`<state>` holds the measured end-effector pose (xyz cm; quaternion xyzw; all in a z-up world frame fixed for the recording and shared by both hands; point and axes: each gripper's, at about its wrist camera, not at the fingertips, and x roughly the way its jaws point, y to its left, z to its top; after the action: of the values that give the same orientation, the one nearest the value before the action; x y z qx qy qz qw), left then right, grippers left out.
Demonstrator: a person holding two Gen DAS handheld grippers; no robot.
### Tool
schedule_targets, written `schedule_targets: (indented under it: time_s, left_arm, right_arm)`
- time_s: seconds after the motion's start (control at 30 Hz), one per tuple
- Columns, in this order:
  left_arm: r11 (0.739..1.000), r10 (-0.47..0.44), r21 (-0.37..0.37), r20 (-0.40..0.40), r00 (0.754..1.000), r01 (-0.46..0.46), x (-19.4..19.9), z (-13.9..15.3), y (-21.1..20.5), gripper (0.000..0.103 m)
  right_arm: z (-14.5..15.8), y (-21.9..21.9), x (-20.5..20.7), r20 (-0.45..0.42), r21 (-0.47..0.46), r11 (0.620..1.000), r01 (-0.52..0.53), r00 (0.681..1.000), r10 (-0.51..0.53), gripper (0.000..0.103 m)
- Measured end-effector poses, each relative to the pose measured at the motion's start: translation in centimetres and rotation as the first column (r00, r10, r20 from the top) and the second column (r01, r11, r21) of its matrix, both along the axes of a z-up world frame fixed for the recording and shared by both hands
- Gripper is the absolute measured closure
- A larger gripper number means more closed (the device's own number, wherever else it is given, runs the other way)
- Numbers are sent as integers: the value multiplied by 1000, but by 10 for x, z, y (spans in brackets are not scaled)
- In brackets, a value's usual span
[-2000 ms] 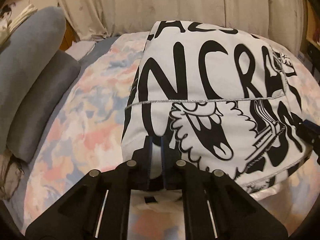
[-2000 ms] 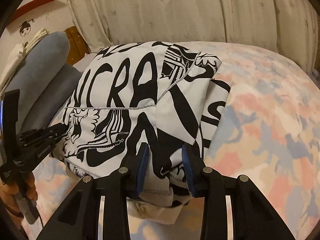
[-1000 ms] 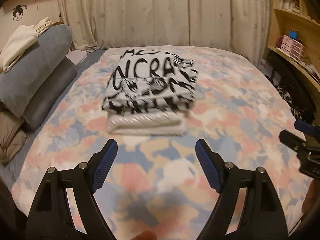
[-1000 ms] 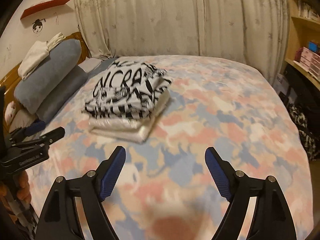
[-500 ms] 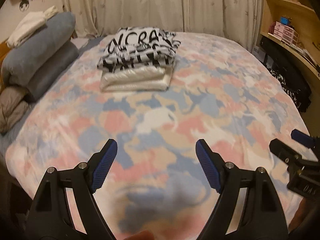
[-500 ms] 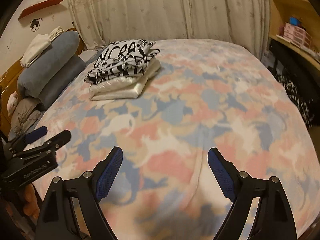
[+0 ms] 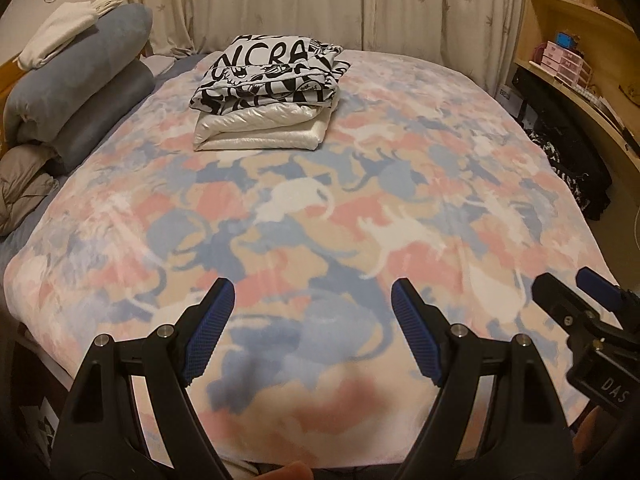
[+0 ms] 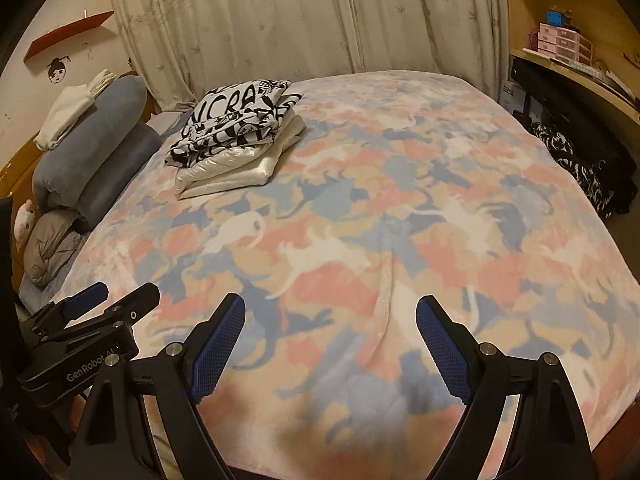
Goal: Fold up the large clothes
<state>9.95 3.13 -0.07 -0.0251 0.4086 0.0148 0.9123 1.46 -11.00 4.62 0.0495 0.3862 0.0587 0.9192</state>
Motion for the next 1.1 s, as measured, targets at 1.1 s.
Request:
schedule_targets:
  time_s: [1.1]
  left_arm:
    - [999, -41, -13, 4, 999, 41, -9, 15, -17, 24]
  right_arm:
    - [21, 5, -5, 47, -10, 1000, -30, 998, 30, 15]
